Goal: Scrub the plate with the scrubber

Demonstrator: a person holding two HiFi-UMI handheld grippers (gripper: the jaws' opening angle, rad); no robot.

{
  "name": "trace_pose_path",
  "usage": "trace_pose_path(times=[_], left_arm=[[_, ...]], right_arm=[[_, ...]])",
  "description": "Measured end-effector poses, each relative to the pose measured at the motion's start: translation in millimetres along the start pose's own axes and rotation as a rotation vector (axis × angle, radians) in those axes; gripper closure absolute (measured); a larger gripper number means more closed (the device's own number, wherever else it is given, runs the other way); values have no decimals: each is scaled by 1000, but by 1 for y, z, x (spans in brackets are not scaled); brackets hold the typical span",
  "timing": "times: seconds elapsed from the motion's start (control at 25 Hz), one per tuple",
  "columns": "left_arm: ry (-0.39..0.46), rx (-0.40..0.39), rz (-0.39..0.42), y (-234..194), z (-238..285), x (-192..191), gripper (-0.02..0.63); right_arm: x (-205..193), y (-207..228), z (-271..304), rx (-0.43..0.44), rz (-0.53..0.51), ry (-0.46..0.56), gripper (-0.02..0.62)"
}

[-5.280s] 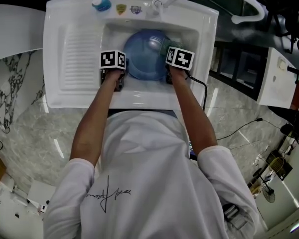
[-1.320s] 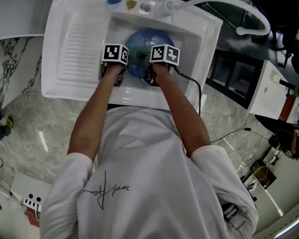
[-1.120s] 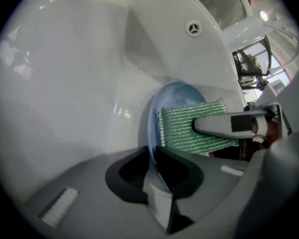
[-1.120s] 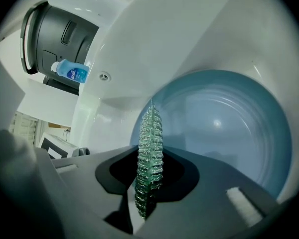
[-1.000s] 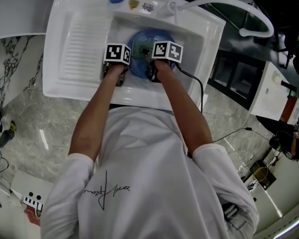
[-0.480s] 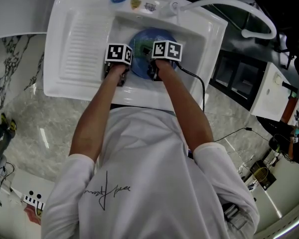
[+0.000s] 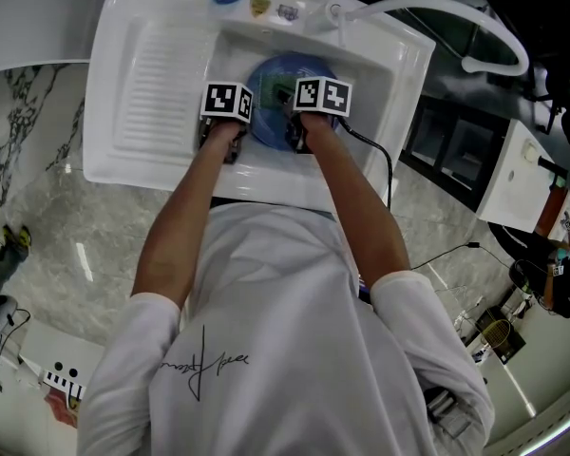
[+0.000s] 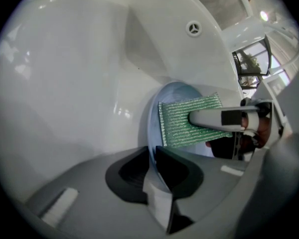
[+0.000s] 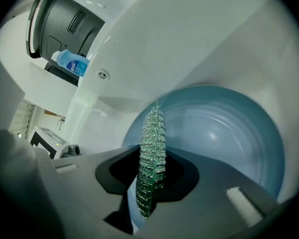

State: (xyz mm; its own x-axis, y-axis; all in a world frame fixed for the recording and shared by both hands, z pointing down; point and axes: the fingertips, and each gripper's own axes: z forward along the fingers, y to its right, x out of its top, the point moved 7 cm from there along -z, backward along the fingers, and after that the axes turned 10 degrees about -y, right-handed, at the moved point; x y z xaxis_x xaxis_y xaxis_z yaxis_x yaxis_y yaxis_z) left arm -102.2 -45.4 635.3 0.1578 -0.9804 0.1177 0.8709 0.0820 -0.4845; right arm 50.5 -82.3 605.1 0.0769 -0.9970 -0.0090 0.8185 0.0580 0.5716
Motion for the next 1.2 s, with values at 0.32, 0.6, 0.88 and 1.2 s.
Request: trace_pose_path(times=[0.32,0.6,0.88,1.2], left_arm=[[1,-1,0,-1,1,0,523],[1,-2,0,0,2,0,523],[0,-3,1,-1,1,0,523],[2,-4,3,0,0,2,523]], right_arm=[[0,8,-5,-5,9,6,522],[0,18,-11,-13,25,15,522],[1,27,-21,-32,33,25,522],[5,39,-31,-54,34,36,521]])
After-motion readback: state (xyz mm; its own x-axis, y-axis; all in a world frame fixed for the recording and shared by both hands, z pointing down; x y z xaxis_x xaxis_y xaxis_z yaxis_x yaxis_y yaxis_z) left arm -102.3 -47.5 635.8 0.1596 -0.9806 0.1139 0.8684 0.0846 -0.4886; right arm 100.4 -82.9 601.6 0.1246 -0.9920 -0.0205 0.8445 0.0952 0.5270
